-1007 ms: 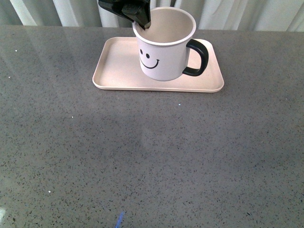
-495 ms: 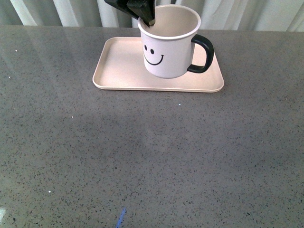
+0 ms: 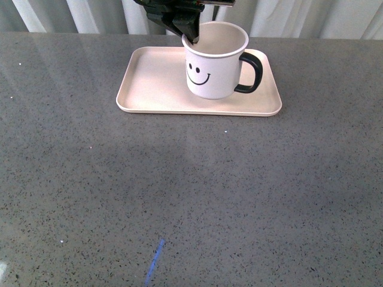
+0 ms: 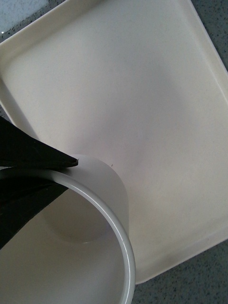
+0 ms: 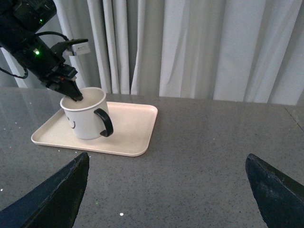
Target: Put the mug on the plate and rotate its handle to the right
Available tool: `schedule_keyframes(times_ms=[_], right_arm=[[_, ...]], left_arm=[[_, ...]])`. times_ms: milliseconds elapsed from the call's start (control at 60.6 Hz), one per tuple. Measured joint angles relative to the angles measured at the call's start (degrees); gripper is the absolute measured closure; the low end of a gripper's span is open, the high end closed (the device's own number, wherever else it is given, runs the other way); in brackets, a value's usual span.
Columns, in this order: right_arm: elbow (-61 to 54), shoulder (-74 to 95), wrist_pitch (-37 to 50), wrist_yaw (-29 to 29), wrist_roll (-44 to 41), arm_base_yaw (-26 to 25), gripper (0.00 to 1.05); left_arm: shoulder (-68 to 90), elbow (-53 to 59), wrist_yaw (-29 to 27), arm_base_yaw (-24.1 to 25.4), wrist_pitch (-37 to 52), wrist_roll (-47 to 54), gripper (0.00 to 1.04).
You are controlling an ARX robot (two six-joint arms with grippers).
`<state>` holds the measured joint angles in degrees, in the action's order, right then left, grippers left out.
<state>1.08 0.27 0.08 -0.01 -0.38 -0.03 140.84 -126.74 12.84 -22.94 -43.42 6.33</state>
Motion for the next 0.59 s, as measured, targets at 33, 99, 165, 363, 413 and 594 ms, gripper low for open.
schedule_keyframes(times_ms=[33,99,165,363,413,594], right_arm=[[0.00,0.00,0.00,0.00,0.00,0.00,0.09],[0.00,0.00,0.00,0.00,0.00,0.00,0.09],[0.00,0.00,0.00,0.00,0.00,0.00,0.09],[0.00,0.00,0.00,0.00,0.00,0.00,0.09],[0.00,0.00,0.00,0.00,0.00,0.00,0.09],[0.00,0.00,0.00,0.02,0.00,0.00,0.09]], left_arm=[[0.92,-1.36,0.02,0.15,-0.50,-0.04,1.03],[2.99,-4.63,-0.09,0.33,-1.79,-0.15,1.03],[4.70,-7.34,-0.20,0.39,-2.64,-0.11,1.03],[8.50,-12.68,-0.24,0.44,-4.96,0.94,1.03],[9.42,-14.01,-0.33,0.46,-5.70,1.11,1.03],[13.20,-19.61,-0.59,0.66,-8.48,1.60,1.03]])
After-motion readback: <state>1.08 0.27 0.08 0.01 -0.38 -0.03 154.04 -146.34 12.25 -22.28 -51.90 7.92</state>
